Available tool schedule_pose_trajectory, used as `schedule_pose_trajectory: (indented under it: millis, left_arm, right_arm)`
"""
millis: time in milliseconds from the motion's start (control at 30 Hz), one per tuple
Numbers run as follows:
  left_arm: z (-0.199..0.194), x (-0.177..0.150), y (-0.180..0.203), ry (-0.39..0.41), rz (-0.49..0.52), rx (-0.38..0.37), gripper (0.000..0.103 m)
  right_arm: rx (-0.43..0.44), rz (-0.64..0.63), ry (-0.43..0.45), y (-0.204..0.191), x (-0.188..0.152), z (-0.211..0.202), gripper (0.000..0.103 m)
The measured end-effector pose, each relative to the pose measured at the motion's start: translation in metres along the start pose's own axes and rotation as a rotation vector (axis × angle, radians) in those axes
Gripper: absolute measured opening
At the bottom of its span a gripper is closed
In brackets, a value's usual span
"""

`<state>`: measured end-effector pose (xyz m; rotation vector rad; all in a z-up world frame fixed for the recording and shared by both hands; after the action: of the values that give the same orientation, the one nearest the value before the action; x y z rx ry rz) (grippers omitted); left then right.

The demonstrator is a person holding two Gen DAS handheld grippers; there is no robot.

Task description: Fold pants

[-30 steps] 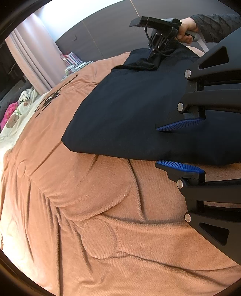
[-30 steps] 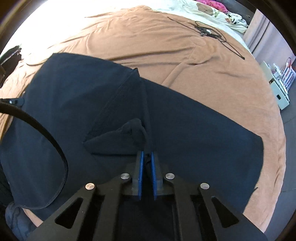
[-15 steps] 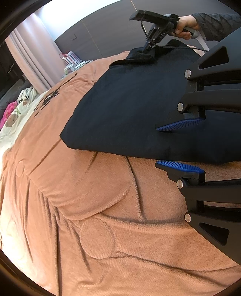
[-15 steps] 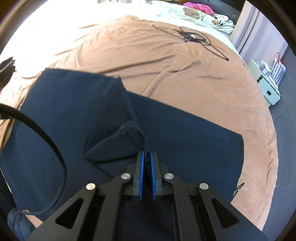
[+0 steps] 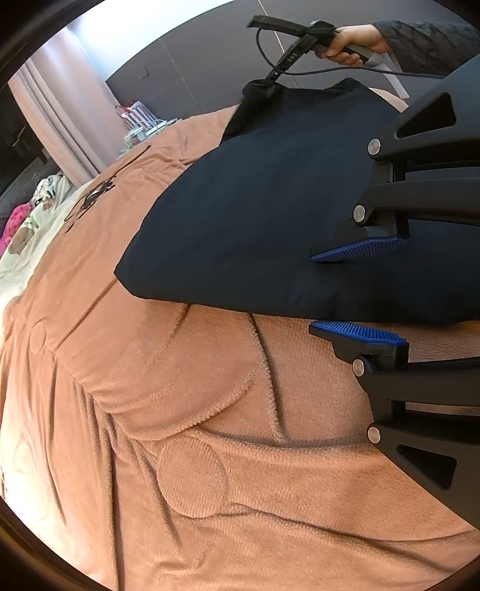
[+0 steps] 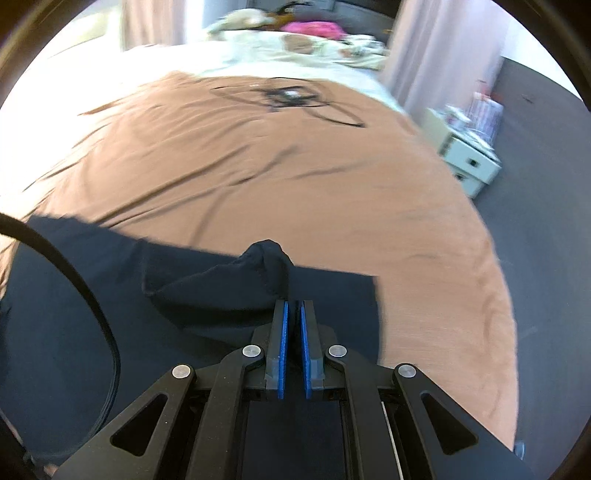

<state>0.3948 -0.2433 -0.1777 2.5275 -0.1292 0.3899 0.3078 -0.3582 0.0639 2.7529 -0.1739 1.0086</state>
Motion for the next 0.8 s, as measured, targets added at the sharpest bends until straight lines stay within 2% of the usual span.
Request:
schedule_pose_trajectory:
  millis: [167,333,500,600,633,700,733,767,800]
  left_arm:
    - [-0.003,-0.001,-0.003,0.005,-0.001,-0.002,0.036]
    - [-0.003,-0.002,-0.002,-0.002,0.004,0.002,0.036]
    - [0.001,-0.001,0.0,-0.006,0.009,0.017,0.036]
    - [0.002,-0.001,0.003,-0.004,0.013,0.031,0.036]
    - [0.002,-0.002,0.004,-0.002,0.015,0.034,0.036]
    - [0.003,-0.001,0.005,0.003,0.022,0.04,0.036]
    - [0.003,-0.001,0.006,0.005,0.024,0.041,0.036]
    - [0.003,-0.001,0.006,0.007,0.026,0.042,0.036]
    - [0.004,-0.001,0.007,0.009,0.027,0.042,0.036]
  right_arm:
    - [-0.092,0.098,-0.015,0.023,0.004,0.011,0.002]
    - [-0.164,0.115,-0.054,0.02,0.012,0.031,0.001]
    - [-0.168,0.101,-0.112,0.013,0.016,0.049,0.002]
    - [-0.132,0.143,-0.114,0.018,0.016,0.042,0.009]
    - [-0.114,0.16,-0.107,0.026,0.014,0.033,0.013]
    - [-0.062,0.201,-0.087,0.035,0.006,0.018,0.035]
    - [-0.057,0.211,-0.078,0.038,0.001,0.011,0.05]
    - [-0.052,0.218,-0.064,0.043,-0.003,0.005,0.057]
    - [-0.04,0.221,-0.056,0.047,-0.008,0.0,0.057]
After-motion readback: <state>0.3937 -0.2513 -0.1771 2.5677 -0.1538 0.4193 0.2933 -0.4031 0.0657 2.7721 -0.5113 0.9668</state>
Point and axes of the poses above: each gripper's, at about its wrist camera, not at the fingertips, and z roughly the way its jaws point, y to its right, x to its top, the point moved 2 cm from there along z, roughly the way its jaws point, and after that the axes turned 2 degrees about -y, right-handed, at the moved point
